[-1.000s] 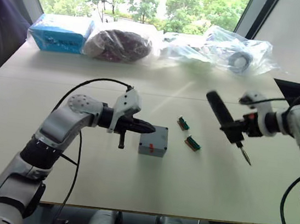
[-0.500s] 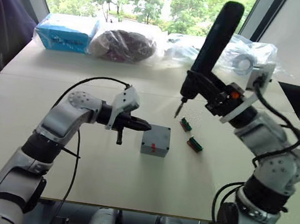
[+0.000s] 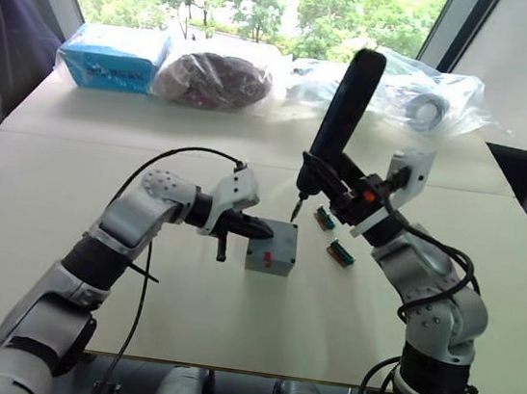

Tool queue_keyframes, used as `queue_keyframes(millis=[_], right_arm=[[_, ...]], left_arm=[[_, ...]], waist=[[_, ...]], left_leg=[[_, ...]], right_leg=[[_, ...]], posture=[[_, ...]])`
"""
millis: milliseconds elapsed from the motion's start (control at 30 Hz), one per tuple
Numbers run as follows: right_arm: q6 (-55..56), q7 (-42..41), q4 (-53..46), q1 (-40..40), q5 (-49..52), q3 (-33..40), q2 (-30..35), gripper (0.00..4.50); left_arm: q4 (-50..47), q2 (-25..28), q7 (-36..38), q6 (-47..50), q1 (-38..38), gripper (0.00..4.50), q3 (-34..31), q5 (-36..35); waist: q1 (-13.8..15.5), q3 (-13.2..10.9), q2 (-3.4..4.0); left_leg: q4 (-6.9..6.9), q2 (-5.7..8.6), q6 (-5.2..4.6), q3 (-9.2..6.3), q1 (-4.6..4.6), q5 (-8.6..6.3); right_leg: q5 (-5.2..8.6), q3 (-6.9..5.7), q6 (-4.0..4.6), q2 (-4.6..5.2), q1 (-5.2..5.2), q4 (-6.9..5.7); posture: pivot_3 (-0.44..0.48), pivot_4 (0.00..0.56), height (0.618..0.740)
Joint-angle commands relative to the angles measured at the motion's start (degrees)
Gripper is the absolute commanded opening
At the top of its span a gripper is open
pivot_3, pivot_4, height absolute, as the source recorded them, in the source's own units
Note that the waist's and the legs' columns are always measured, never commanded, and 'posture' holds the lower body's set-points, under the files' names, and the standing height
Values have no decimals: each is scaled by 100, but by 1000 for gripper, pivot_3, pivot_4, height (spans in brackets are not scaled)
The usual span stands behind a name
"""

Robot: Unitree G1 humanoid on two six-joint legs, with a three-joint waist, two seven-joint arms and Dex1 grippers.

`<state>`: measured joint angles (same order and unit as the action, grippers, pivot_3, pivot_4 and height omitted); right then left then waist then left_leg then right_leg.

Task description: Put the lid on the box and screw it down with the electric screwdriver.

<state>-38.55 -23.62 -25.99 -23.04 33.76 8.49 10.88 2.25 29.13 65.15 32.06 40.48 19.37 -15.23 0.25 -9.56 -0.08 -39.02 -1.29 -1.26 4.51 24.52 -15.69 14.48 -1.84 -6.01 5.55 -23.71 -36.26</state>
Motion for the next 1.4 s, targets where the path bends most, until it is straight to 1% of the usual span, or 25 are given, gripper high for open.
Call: queue_keyframes(millis=[33, 467, 633, 700, 833, 967, 1100, 1400], right_arm=[[518, -82, -81, 32, -179, -109, 96, 1771], [1133, -88, 339, 323, -504, -367, 127, 1771], [1201, 0, 325, 693, -619, -747, -2, 1771], [1214, 39, 374, 869, -976, -1088, 115, 1771], [1184, 294, 549, 1101, -1319, -1323, 82, 1771], [1236, 461, 709, 1256, -1529, -1373, 67, 1771], [1336, 552, 911, 1311, -1646, -1345, 86, 1771], [1519, 431, 993, 1372, -1603, -1333, 123, 1771]], left_arm=[[7, -11, 11, -109, 93, 0, -6, 97], [-34, -9, 19, -74, 44, 0, -14, 157], [-17, 31, 30, -112, -30, 0, 57, 236], [-11, 27, 29, -110, -52, 0, 61, 252], [-5, 18, 25, -107, -105, 0, 81, 292], [5, 18, 14, -108, -161, 0, 95, 311], [-8, 5, -12, -130, -243, 0, 156, 361], [-141, -30, -98, -93, -383, 0, 230, 433]], waist=[[2, 0, 0], [4, 0, 0], [1, 2, -2], [-2, 6, -3], [-56, 22, -19], [-92, 48, -45], [-90, 68, -61], [-85, 145, -69]], left_leg=[[0, 0, 0, 0, 0, 0], [-1, -1, 0, -1, -2, 0], [-1, -1, 0, -1, -6, 0], [-1, -2, 0, -3, -12, 0], [1, -7, -2, -3, -35, -1], [9, -24, -3, -5, -63, -2], [20, -28, -7, -4, -114, -7], [21, -29, -9, -6, -116, -10]], right_leg=[[0, 0, 0, 0, 0, 0], [0, 0, 0, 0, 2, 0], [0, 0, 0, 0, 6, 1], [1, -1, 0, -1, 12, 1], [2, -1, 1, -3, 31, 1], [5, -1, 4, -6, 57, 3], [15, -1, 21, -5, 106, 14], [22, -1, 35, 3, 108, 17]], posture=[[0, 150, 740], [0, 150, 740], [0, 150, 740], [0, 150, 740], [0, 150, 740], [0, 150, 740], [0, 150, 740], [0, 150, 740]])
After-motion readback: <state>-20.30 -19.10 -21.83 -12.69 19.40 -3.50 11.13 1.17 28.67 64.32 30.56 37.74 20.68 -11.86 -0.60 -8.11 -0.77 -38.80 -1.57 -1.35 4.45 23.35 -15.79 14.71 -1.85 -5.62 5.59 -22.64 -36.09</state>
